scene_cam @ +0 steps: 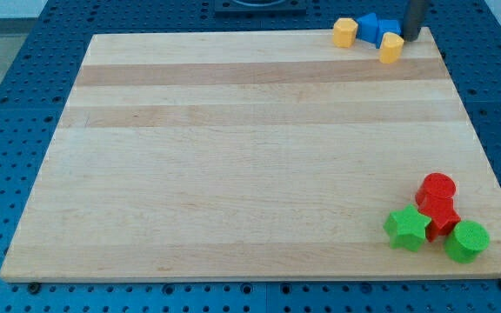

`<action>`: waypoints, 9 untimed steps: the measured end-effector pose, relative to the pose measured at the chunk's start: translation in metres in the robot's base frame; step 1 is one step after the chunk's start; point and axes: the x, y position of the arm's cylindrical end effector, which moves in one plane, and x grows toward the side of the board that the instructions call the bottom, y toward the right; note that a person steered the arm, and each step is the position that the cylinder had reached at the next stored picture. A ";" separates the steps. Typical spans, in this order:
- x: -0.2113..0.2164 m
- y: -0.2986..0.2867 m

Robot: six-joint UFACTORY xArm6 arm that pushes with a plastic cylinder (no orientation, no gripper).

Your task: Slide the cube to the bottom left of the hexagon

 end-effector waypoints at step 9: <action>0.037 -0.102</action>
